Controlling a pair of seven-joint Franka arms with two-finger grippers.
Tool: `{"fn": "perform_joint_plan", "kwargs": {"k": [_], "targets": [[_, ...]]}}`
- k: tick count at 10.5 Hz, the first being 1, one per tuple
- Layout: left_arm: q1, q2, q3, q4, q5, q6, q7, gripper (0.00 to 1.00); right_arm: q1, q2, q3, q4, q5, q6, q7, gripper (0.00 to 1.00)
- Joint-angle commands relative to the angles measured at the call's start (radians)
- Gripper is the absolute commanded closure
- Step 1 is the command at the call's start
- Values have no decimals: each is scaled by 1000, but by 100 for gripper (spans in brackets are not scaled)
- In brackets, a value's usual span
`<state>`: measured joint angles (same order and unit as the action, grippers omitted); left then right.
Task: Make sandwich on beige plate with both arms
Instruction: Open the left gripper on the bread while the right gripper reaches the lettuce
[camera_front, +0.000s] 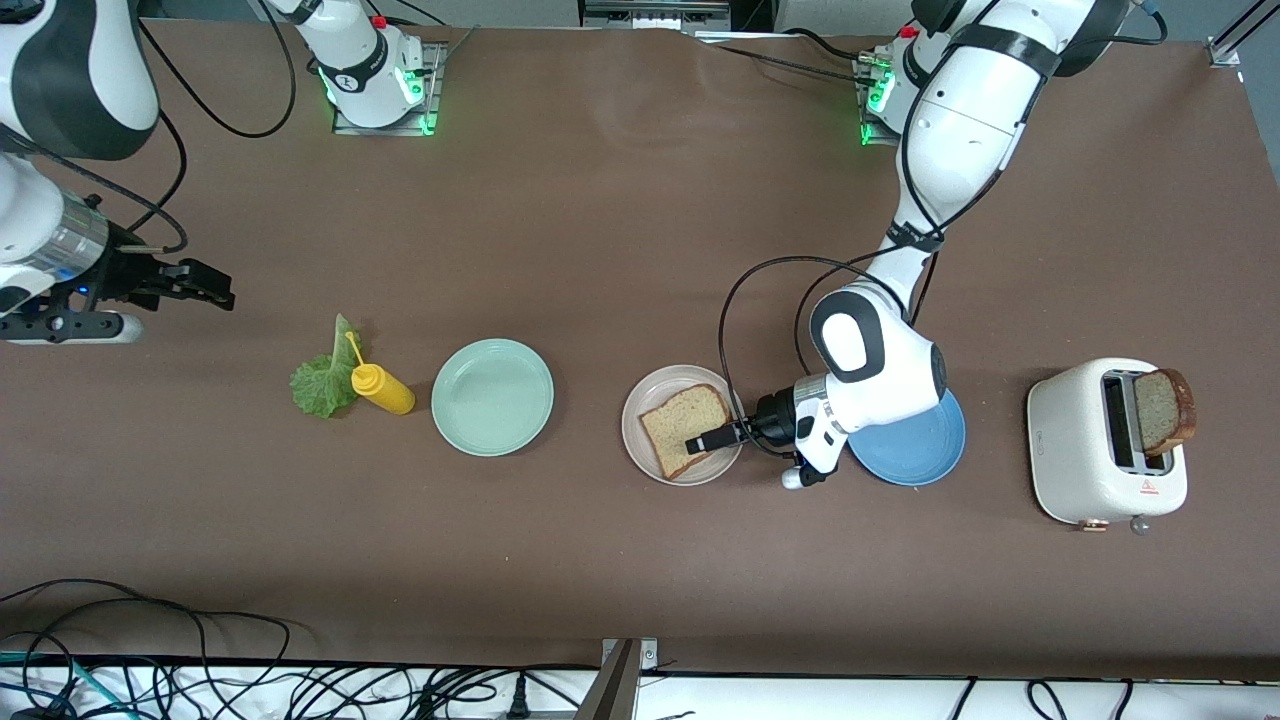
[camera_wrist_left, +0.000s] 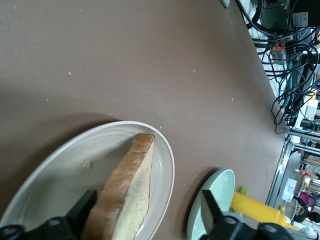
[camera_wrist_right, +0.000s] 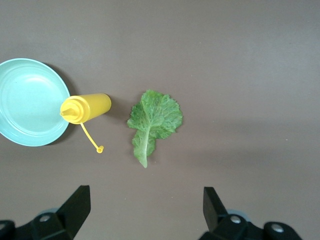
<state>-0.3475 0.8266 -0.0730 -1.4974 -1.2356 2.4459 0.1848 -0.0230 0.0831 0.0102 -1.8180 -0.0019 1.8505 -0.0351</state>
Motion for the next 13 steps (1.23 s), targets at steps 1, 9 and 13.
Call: {"fn": "perform_joint_plan", "kwargs": {"k": [1,9,13], "targets": [[-2,-20,15,-15,28,13,7,0,-2,-28,5,-82,6,65,9,0],[-1,-32,41,-3,202,34,-137,0,-2,-34,11,-406,5,455,-3,0],[-4,-58,99,-9,310,19,-157,0,0,13,24,-512,5,604,-9,0]]}}
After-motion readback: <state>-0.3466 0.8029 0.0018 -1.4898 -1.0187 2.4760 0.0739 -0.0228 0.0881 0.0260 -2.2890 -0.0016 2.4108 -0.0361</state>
